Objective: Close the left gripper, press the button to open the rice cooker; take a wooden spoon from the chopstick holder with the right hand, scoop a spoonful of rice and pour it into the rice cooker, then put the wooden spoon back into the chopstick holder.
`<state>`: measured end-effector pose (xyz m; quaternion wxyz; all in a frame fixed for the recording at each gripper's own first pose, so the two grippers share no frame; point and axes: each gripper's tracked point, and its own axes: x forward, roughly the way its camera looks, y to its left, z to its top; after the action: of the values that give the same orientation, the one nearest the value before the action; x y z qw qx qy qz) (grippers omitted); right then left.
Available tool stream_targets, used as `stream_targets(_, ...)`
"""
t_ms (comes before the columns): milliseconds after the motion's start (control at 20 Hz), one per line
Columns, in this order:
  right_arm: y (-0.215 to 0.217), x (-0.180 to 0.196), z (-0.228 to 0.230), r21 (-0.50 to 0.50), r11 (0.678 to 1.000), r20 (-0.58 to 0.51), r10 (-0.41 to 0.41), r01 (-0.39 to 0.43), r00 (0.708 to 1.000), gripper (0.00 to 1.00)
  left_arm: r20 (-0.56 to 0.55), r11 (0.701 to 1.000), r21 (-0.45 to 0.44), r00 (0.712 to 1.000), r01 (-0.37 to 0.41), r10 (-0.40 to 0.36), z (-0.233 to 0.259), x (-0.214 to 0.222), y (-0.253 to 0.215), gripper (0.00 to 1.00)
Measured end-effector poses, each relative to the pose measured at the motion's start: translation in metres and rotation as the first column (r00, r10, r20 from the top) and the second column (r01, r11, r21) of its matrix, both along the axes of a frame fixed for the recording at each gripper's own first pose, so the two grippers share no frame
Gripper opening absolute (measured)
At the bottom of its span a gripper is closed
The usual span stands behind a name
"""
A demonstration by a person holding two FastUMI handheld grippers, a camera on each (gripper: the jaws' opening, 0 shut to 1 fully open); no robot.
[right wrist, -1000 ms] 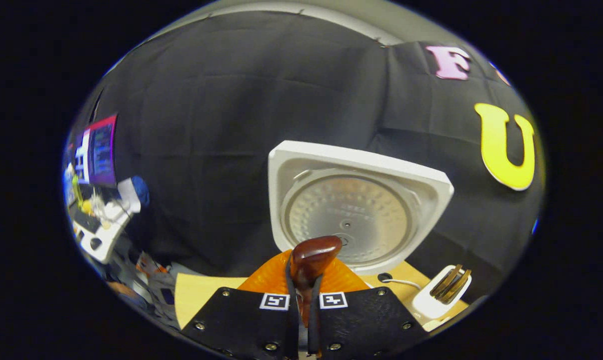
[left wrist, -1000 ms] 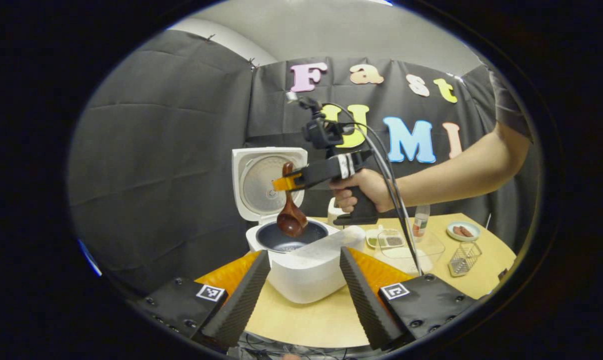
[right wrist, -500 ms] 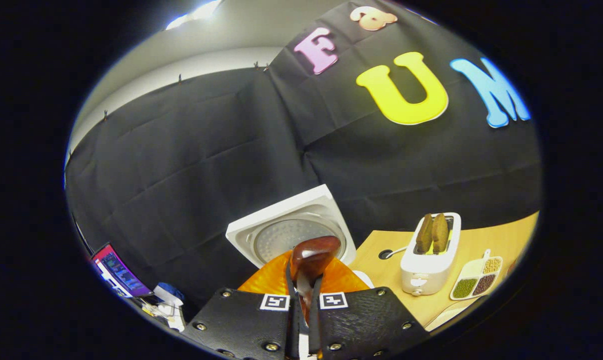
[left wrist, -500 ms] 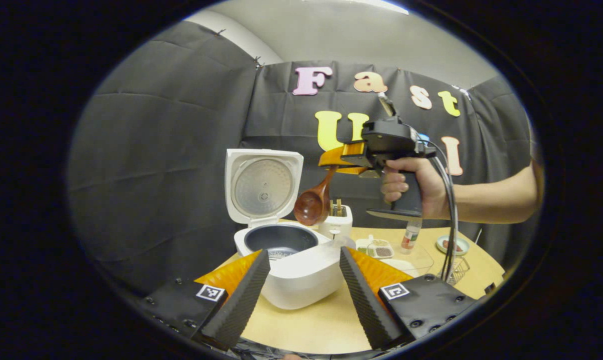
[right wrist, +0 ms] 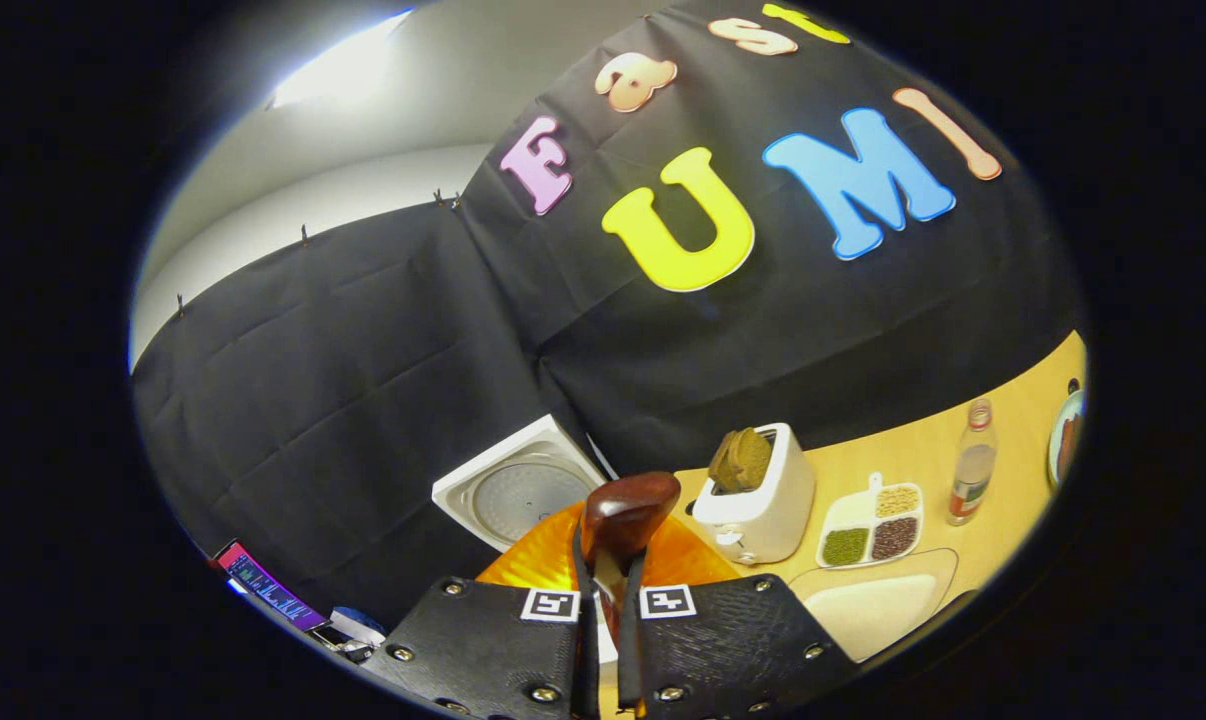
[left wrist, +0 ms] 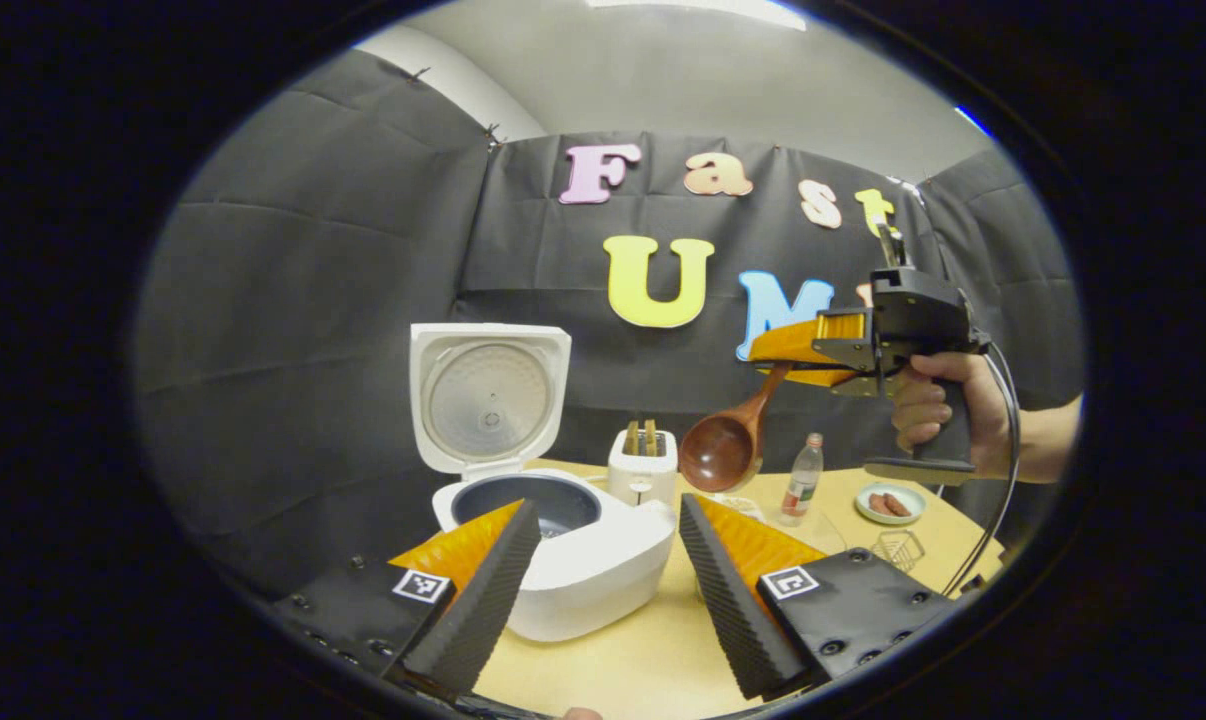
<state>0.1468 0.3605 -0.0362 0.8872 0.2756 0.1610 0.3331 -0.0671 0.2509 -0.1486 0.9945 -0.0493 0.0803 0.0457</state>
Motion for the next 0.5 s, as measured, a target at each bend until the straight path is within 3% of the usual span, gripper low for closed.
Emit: stream_targets(500,-0.145,-0.008,-0.020,-0.030,0.973,-0.042,-0.230,0.229,0.972,0.07,0.002,0.996,0.018,0.996,0.087,-0.087,0.026,0.037,-0.054,0.97)
